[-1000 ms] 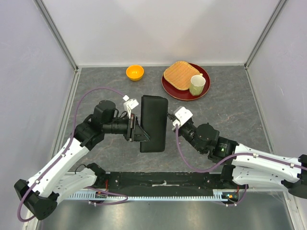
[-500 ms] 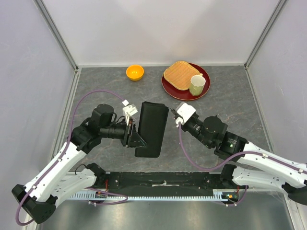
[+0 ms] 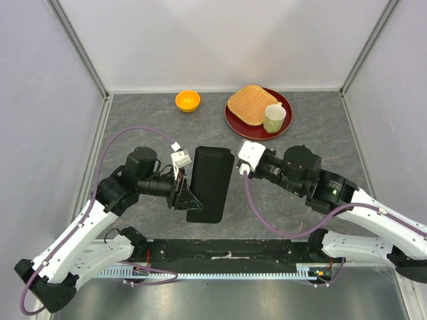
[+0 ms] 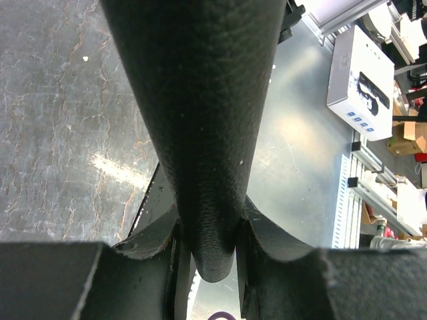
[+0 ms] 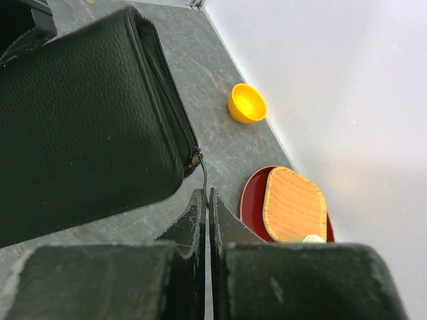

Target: Sort the hair-cutting tools

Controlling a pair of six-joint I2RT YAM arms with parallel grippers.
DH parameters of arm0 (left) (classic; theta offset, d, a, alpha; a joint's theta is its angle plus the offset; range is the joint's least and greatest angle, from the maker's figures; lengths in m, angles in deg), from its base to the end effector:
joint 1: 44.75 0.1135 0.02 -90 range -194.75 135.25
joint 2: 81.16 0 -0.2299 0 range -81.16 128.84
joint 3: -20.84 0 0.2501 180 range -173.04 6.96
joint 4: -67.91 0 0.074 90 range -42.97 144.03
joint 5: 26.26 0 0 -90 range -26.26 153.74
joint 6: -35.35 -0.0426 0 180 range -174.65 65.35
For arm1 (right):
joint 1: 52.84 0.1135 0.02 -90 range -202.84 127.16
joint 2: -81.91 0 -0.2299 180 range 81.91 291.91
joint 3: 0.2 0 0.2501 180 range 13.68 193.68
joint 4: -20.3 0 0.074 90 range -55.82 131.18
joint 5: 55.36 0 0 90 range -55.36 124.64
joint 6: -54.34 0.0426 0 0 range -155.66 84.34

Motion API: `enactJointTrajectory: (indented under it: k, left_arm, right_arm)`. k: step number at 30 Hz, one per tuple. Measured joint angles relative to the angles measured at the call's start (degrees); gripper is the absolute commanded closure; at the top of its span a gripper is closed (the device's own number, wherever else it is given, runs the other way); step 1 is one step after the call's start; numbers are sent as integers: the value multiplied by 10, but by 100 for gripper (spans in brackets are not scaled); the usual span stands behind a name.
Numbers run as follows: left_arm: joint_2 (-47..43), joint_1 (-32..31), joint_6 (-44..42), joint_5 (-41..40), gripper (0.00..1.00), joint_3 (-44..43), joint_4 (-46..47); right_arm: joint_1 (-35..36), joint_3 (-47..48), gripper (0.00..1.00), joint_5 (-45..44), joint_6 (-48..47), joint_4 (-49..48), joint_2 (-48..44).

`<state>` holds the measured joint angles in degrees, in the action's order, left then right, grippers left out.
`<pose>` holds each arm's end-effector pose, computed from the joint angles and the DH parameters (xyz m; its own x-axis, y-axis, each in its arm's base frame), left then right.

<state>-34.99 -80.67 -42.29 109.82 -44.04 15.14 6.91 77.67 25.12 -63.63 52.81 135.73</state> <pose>0.1306 -0.1325 0.3016 -0.6336 0.2756 -0.7229 0.7725 0.2771 -0.5714 0.1207 0.1929 0.3839 0.2955 -0.4115 -0.8622 -0.7144 0.5040 -0.4854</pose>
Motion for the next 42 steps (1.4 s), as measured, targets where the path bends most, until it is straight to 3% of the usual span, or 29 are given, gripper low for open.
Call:
enactJointTrajectory:
  k: [20,33,35,36,39,42]
  left_arm:
    - [23,-36,0,-25,98,5,-15]
    - [62,-54,0,-28,98,5,-15]
    - [63,-54,0,-37,98,2,-14]
    - [63,-55,0,-47,98,0,-14]
    - [63,-59,14,-85,98,-5,-18]
    - [63,-62,37,-137,98,-6,-31]
  right_arm:
    - [-9,143,100,100,-188,118,124]
    - [-16,189,100,166,-222,160,174]
    - [-16,189,88,161,-211,159,174]
    - [-16,189,71,154,-199,157,174]
    - [-15,185,38,105,-146,132,167]
    - [-14,150,29,17,-79,88,122]
